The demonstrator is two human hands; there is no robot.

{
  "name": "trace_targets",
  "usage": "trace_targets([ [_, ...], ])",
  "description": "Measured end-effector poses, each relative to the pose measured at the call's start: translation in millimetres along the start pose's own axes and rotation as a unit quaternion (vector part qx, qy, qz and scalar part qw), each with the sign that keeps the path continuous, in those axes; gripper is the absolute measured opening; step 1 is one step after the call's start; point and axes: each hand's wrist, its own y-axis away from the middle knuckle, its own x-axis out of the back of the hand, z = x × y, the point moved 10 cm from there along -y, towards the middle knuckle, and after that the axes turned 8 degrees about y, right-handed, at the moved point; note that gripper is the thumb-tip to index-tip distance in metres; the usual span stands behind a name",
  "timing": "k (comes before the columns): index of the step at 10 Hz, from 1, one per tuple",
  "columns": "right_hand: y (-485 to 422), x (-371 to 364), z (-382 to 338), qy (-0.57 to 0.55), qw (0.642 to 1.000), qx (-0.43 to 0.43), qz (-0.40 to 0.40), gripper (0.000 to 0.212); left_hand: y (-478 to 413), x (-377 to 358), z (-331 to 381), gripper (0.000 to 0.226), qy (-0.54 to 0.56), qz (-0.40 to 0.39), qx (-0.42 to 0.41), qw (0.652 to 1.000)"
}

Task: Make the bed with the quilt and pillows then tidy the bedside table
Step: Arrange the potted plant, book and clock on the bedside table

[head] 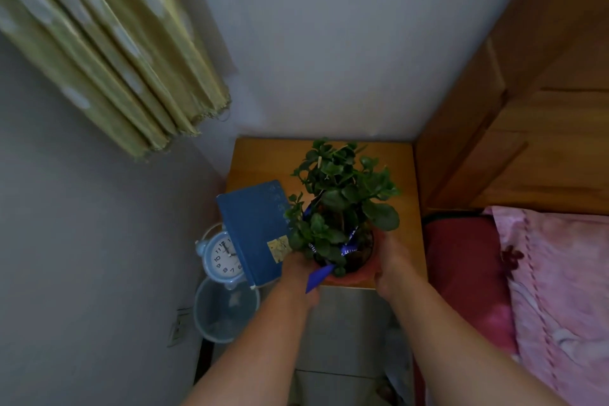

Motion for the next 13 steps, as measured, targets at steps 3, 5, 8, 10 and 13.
trace_targets([
  [3,-3,-10,11,-0.028,0.998,0.004,-0.053,0.050,10,-19,-12,0.043,0.061,-0.106,-0.023,0.992],
  [5,-13,-11,14,-0.047,0.996,0.017,-0.072,0.052,-14,-12,-26,0.047,0.064,-0.082,-0.022,0.994],
  [8,-33,0,0,-0.007,0.997,0.056,-0.055,0.052,-20,-16,-25,0.027,0.046,-0.073,-0.031,0.996],
  [10,-25,0,-10,-0.020,0.997,0.041,-0.055,0.039,-17,-30,-18,0.029,0.134,-0.106,-0.048,0.984],
  [13,-20,22,-5,0.025,0.997,0.069,-0.029,0.041,-4,-48,-26,0.033,0.156,-0.158,-0.099,0.970],
])
